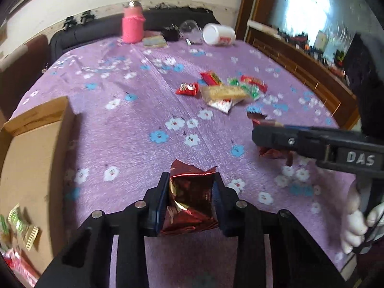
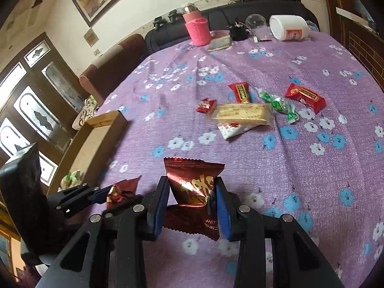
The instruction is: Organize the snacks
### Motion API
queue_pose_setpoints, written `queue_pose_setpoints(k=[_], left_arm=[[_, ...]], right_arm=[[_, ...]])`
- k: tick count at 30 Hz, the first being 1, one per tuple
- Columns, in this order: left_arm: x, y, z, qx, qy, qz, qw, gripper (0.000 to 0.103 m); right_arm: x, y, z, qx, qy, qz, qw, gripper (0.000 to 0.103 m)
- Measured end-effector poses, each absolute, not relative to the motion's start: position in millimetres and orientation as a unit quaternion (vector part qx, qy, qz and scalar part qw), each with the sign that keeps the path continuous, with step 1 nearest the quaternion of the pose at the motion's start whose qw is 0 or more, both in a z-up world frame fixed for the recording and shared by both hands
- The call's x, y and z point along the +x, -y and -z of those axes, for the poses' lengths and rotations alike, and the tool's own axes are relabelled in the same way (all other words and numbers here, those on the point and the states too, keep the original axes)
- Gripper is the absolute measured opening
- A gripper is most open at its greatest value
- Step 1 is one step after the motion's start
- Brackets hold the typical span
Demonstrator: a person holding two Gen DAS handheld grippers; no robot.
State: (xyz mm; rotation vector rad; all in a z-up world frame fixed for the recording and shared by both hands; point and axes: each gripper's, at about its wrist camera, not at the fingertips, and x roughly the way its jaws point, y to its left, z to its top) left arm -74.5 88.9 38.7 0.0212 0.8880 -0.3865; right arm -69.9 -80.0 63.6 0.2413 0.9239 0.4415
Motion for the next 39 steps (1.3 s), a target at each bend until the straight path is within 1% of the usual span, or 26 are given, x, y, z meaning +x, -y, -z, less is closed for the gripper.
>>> queue_pose_setpoints(k=[7,11,14,18,21,27,32,35,36,37,38,39], left_arm=[[-109,-156,-80,-0.056,-0.388,0.155,0.907,0.033],[-119,-224,-99,-0.098,-0.372,0.107,0.917,0.033],[-117,-268,-103,-0.104,-0.371,0.054,0.921,0.034],[-105,-318,-96,-0.114,-0.378,0.005,0.919,0.034],[-93,-351,-81,-0.126,-0.390,-0.019,0.912,0.034],[-75,-377,-56,-0.134,-0.415,-0.030,0.900,0.034],[-66,-385,-44,-0.149,-0.420,-0.023,0.895,0.034],[-69,-389,-45,-0.163,-0.414,-0.015,0.895,0.039],[-71,-390,-46,-0.166,-0.412,-0.015,0.896,0.046],[-72,-391,-48,-0.170,-0.408,-0.015,0.897,0.052],[-75,-392,-51,-0.172,-0.402,-0.018,0.899,0.054],[-78,-392,-54,-0.175,-0.397,-0.018,0.901,0.058]], right_arm=[[-80,37,-94,0.106,-0.424,-0.266,0.859,0.040],[-80,-10,-105,0.098,-0.426,-0.307,0.845,0.041],[-78,-50,-109,0.089,-0.429,-0.334,0.835,0.041],[-70,-114,-105,0.073,-0.445,-0.370,0.812,0.041],[-66,-161,-96,0.046,-0.456,-0.382,0.803,0.041],[-55,-223,-69,0.013,-0.477,-0.382,0.791,0.041],[-41,-243,-49,0.007,-0.491,-0.376,0.786,0.041],[-39,-244,-46,0.011,-0.484,-0.378,0.789,0.043],[-38,-243,-46,0.015,-0.482,-0.378,0.790,0.044],[-37,-240,-47,0.021,-0.480,-0.380,0.791,0.049],[-38,-237,-49,0.025,-0.477,-0.381,0.792,0.053],[-39,-234,-52,0.027,-0.471,-0.380,0.796,0.054]])
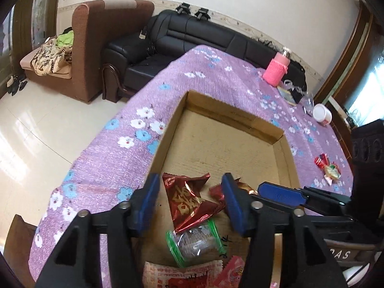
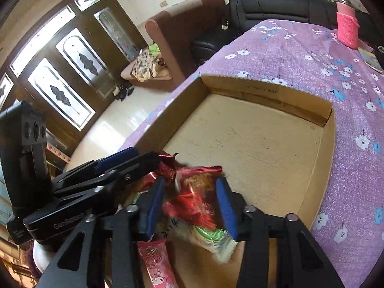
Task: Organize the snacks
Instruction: 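Release both red cakes into the cardboard box, then grasp the red black-labeled cake on the tablecloth with the right tool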
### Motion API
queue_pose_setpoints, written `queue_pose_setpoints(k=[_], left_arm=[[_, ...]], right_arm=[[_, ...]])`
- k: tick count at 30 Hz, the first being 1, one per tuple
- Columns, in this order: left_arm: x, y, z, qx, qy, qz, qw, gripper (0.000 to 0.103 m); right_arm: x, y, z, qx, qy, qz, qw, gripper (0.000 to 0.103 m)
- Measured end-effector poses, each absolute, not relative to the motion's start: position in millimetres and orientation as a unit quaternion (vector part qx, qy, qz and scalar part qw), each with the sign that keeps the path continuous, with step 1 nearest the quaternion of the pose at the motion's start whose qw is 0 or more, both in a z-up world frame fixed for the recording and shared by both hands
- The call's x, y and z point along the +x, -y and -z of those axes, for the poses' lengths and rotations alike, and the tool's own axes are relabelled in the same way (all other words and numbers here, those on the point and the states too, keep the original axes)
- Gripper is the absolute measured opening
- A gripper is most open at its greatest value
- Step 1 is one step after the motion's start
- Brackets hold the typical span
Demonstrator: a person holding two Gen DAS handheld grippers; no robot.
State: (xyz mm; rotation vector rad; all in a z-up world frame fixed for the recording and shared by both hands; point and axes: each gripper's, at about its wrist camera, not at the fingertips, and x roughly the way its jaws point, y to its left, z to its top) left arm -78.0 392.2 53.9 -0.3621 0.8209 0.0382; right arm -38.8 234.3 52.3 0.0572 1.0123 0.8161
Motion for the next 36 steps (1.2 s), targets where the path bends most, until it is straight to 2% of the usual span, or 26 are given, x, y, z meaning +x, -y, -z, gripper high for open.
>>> queue_pose_setpoints(k=[5,10,13,21,29,30,31,32,36], left_arm=[[-97,-383,-79,-0.177,-0.366,-0.018,0.914,0.064],[-114,-345,-105,-0.170,-0.336,0.017,0.926,0.082],[-122,-312,-118,-0.173,-0.325,0.053,0.928,0.088],[-133,-219,-111,-0.168,-0.334,0.160,0.913,0.089],[-125,-184,-86,-0.146,-0.378,0.164,0.899,0.089],[-125,-184,-85,-0.146,-0.379,0.162,0.899,0.089],[-124,-185,-85,-0.146,-0.380,0.158,0.900,0.089],[-123,-187,-83,-0.146,-0.381,0.155,0.900,0.089],[-120,-192,-78,-0.151,-0.385,0.148,0.898,0.089]], right_arm=[[-41,-205,-68,0.046,-0.454,-0.373,0.808,0.055],[-42,-149,-81,0.065,-0.434,-0.342,0.831,0.055],[-36,-103,-85,0.080,-0.427,-0.313,0.844,0.055],[21,29,-68,0.101,-0.443,-0.184,0.872,0.055],[85,27,-37,0.071,-0.472,-0.164,0.863,0.055],[90,24,-32,0.063,-0.478,-0.162,0.861,0.053],[93,21,-27,0.055,-0.486,-0.161,0.857,0.035],[94,19,-24,0.050,-0.492,-0.164,0.854,0.025],[74,10,-23,0.031,-0.500,-0.199,0.842,0.024]])
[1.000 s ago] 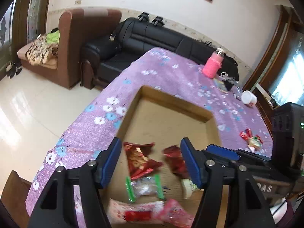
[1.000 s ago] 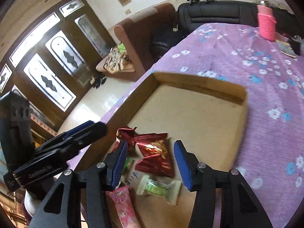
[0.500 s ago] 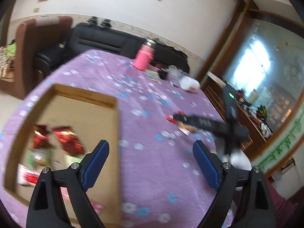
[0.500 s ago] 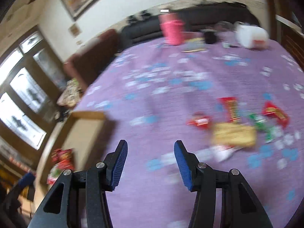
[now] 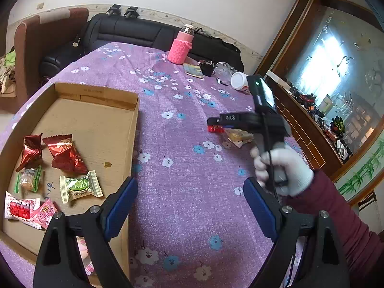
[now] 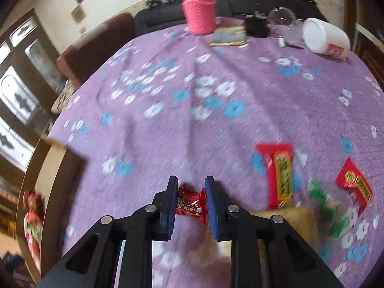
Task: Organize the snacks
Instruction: 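Grasp the red black-labeled cake on the tablecloth with the right tool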
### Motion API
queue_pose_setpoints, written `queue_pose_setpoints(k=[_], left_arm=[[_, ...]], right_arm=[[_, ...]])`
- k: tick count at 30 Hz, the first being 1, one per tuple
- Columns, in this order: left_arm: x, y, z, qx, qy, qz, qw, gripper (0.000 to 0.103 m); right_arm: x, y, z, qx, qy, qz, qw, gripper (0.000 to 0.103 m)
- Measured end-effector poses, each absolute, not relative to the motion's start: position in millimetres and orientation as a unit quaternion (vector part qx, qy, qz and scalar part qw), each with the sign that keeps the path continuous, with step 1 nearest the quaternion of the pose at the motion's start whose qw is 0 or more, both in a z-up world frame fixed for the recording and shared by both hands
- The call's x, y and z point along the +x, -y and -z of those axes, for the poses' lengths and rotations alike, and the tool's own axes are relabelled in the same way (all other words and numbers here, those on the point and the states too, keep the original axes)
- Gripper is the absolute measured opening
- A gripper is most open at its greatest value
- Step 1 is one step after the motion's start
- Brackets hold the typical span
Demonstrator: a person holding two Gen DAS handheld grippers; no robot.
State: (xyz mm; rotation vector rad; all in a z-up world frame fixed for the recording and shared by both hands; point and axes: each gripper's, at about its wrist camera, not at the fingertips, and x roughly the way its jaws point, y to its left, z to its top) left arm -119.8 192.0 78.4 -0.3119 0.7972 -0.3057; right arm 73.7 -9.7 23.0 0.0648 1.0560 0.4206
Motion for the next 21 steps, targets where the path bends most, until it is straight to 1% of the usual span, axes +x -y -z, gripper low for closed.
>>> queue_pose_setpoints(k=[4,7,9,10,11,15,21], left_arm=[[-116,-190,-73,-0.155,-0.394,0.154,0.893,0.089],[-118,-186,-71,-0.151,-0.396,0.162,0.891,0.089],[-119,-184,-70,-0.147,-0.398,0.164,0.891,0.089],[-120,-183,-70,-0.146,-0.400,0.165,0.890,0.089],[-119,-182,-68,-0.145,-0.401,0.167,0.889,0.089],[-119,-171,-63,-0.143,-0.408,0.179,0.884,0.089],[-113,-149,-56,-0.123,-0.423,0.193,0.877,0.089]], right_arm=[[29,-3,-22,0.054,-0.534,-0.319,0.781,0.025],[5,16,-43,0.083,-0.508,-0.345,0.785,0.026],[2,46,-60,0.115,-0.479,-0.321,0.809,0.037],[4,61,-68,0.113,-0.463,-0.290,0.830,0.046],[7,77,-75,0.104,-0.448,-0.254,0.851,0.047],[27,110,-75,0.115,-0.445,-0.195,0.867,0.047],[71,93,-59,0.084,-0.460,-0.157,0.870,0.047]])
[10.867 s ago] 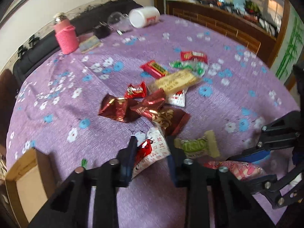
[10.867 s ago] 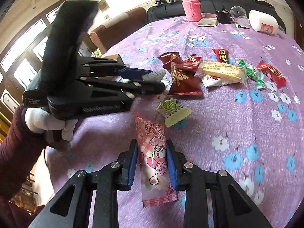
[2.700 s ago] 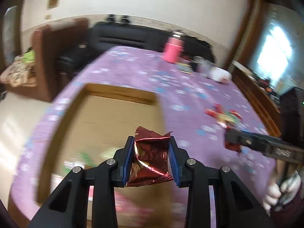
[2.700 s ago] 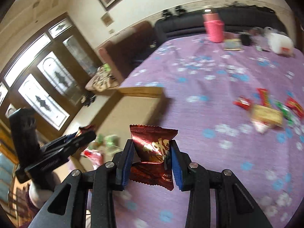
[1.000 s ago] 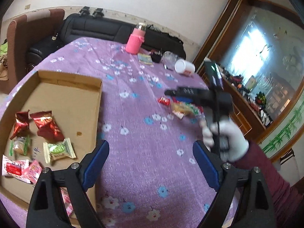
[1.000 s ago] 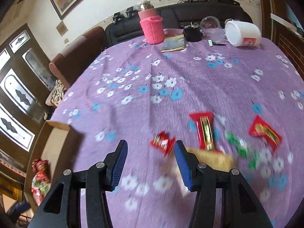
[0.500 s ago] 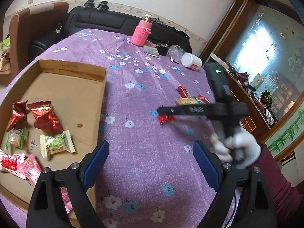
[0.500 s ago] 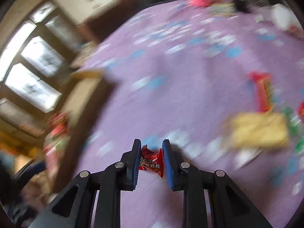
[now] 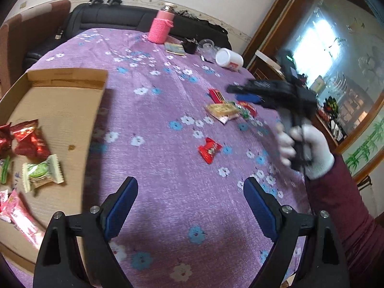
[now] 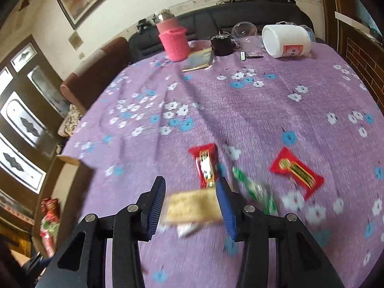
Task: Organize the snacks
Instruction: 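Grasp the red black-labeled cake on the tablecloth with the right tool, then grasp the small red candy with the left tool while the right tool holds the cake, then carry both snacks over the cardboard box and open both tools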
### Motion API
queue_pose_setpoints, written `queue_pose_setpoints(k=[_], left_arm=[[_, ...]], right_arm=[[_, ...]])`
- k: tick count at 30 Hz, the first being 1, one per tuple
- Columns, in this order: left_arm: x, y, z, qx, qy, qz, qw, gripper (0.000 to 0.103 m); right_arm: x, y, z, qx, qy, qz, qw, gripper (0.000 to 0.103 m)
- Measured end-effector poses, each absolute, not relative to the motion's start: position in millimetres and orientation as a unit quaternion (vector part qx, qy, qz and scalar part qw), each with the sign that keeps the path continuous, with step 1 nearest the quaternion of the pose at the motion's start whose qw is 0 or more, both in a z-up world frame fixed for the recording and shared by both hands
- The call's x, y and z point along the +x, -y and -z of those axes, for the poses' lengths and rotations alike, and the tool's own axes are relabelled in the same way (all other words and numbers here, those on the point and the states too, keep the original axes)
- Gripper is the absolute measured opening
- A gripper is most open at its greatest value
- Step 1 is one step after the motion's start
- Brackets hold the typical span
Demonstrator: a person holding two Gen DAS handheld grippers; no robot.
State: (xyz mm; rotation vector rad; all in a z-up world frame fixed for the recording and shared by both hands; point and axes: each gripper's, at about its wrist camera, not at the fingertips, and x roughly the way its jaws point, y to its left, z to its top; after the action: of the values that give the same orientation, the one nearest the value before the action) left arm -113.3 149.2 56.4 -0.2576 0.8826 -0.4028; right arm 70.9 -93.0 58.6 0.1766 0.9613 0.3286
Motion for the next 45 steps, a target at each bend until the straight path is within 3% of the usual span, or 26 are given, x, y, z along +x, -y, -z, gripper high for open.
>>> queue_pose_setpoints(k=[6,8,9,11,13,23,24,25,26,27,37,45], left_arm=[[-100,-128,-52,-0.084,-0.428,0.199,0.878,0.089],[-94,-120,-51,-0.072,-0.427,0.203,0.878,0.089],[-90,-114,-50,-0.066,-0.426,0.209,0.878,0.088],[-85,-103,-49,-0.052,-0.424,0.219,0.878,0.074],[-75,-87,-45,-0.029,-0.430,0.228,0.873,0.055],[-27,-47,-14,0.032,-0.451,0.226,0.863,0.052],[-27,-45,-13,0.039,-0.445,0.223,0.866,0.046],[-26,-42,-12,0.047,-0.444,0.219,0.867,0.029],[-25,-41,-13,0.054,-0.443,0.212,0.869,0.021],[-24,-42,-13,0.049,-0.446,0.215,0.867,0.019],[-46,-64,-26,0.006,-0.431,0.199,0.880,0.017],[-90,-126,-61,-0.063,-0.396,0.167,0.901,0.018]], right_arm=[[103,78,-27,0.046,-0.484,-0.118,0.866,0.047],[100,78,-26,0.039,-0.481,-0.116,0.868,0.022],[99,79,-26,0.039,-0.477,-0.117,0.870,0.022],[94,86,-30,0.048,-0.463,-0.117,0.877,0.020],[89,94,-36,0.067,-0.451,-0.121,0.882,0.020],[48,134,-88,0.156,-0.381,-0.178,0.894,0.021],[44,136,-92,0.158,-0.378,-0.184,0.893,0.021],[39,137,-94,0.158,-0.376,-0.189,0.894,0.021],[34,137,-96,0.156,-0.374,-0.193,0.894,0.021],[30,137,-98,0.154,-0.373,-0.197,0.894,0.021],[-11,134,-105,0.153,-0.370,-0.221,0.889,0.021],[-36,92,-111,0.146,-0.384,-0.271,0.871,0.021]])
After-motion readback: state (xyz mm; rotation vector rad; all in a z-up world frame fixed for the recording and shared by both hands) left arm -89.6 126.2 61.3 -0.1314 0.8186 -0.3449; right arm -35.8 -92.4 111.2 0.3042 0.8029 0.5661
